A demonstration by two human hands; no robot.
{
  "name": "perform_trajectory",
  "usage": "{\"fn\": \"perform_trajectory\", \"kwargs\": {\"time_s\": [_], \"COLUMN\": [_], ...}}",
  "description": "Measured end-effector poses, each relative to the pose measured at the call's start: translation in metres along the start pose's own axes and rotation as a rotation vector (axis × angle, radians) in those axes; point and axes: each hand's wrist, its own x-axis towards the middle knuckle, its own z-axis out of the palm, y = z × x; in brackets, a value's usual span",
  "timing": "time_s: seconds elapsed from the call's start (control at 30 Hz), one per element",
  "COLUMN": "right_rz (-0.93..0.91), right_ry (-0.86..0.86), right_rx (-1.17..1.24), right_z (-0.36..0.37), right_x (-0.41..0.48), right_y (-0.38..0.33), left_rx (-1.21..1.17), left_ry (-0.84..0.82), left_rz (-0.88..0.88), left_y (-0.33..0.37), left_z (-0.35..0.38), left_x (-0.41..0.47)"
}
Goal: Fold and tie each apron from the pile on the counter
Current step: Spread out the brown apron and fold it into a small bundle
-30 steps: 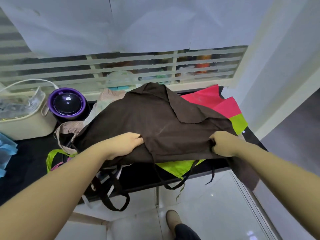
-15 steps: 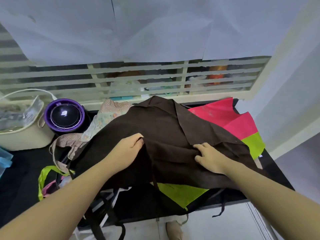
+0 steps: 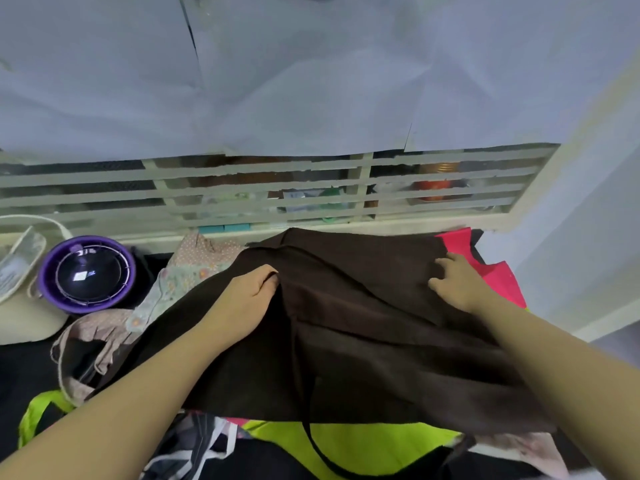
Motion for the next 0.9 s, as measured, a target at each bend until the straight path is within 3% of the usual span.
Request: {"fn": "perform_trajectory", "kwargs": {"time_s": [0.1, 0.27, 0.4, 0.5, 0.57, 0.67, 0.9], "right_rz": [-0.098, -0.215, -0.221, -0.311, -0.433, -0.651, -0.987], "right_ry": [0.039, -0.257, -0.268, -0.149, -0.009, 0.059, -0.065], "right_rx": [0.014, -0.133, -0.263, -0.142, 0.019, 0.126, 0.044], "right_z": [0.001, 0.040, 0.046, 0.023, -0.003, -0.039, -0.037], "right_x": [0.005, 0.006, 0.019, 0.024, 0.021, 0.016, 0.018], "right_y": [-0.014, -0.056, -0.068, -0.095, -0.135, -0.212, -0.354], "left_rx": [0.032, 0.091, 0.224, 0.301, 0.310, 0.314, 0.296], "left_ry": [0.002, -0.030, -0.045, -0.042, -0.051, -0.081, -0.107], "left_rz": [-0.013, -0.030, 0.043, 0.054, 0.034, 0.023, 0.006], "left_y": [0.000, -0.005, -0.015, -0.018, -0.020, -0.022, -0.022], "left_z": [0.002, 0.000, -0.009, -0.013, -0.013, -0.012, -0.014], "left_x": [0.010, 0.013, 0.013, 0.011, 0.009, 0.009, 0.013]}}
